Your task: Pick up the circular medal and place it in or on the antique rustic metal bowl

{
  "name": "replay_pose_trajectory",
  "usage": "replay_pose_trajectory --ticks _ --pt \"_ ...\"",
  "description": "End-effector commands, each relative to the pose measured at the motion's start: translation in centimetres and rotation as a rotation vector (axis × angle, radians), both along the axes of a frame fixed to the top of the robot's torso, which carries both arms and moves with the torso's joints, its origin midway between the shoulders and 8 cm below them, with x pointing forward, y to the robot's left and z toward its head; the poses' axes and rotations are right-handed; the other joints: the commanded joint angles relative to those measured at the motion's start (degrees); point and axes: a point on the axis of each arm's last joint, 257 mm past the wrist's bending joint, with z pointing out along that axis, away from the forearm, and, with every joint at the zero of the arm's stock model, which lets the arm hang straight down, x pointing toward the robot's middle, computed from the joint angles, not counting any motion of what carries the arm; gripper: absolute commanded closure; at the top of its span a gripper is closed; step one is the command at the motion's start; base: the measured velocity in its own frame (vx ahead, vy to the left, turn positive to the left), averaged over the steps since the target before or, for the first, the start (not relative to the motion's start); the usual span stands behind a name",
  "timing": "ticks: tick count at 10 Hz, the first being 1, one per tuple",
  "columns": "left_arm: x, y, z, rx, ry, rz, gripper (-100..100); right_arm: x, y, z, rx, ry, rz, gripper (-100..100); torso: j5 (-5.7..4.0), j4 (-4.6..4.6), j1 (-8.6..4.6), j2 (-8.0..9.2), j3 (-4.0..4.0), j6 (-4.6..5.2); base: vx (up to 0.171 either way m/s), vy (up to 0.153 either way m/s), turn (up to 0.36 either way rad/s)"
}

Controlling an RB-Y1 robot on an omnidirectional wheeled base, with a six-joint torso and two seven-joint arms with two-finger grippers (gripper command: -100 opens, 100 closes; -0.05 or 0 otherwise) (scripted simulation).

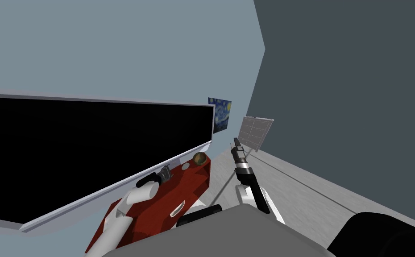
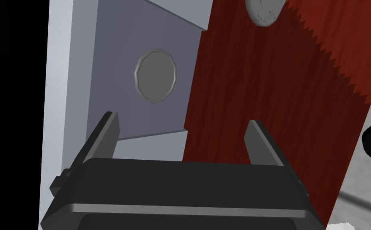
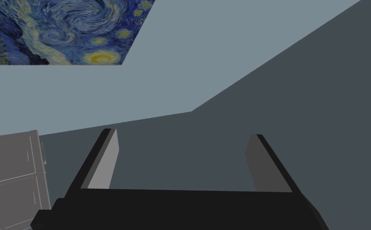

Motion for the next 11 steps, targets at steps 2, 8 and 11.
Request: replay_pose_trajectory --ticks 2,8,11 --pt "-0.3 -0.2 -1.5 -0.033 0.086 0.008 -100 0.0 0.0 0.0 0.0 0.0 0.0 0 0.0 0.0 -0.01 -0.01 0.0 0.03 -0.007 0.013 -0.107" --pt "-1.0 -0.6 -3.9 -0.112 0.275 0.031 -100 0.0 0.0 0.0 0.0 0.0 0.0 0 -0.01 -0.01 -0.06 -0.04 -0.02 0.01 -0.002 0.005 -0.088" --pt "-1.1 -0.9 -4.5 -0.161 0.368 0.048 -100 0.0 0.0 0.0 0.0 0.0 0.0 0 -0.02 -0.01 -0.07 -0.05 -0.03 -0.02 0.004 -0.002 -0.082"
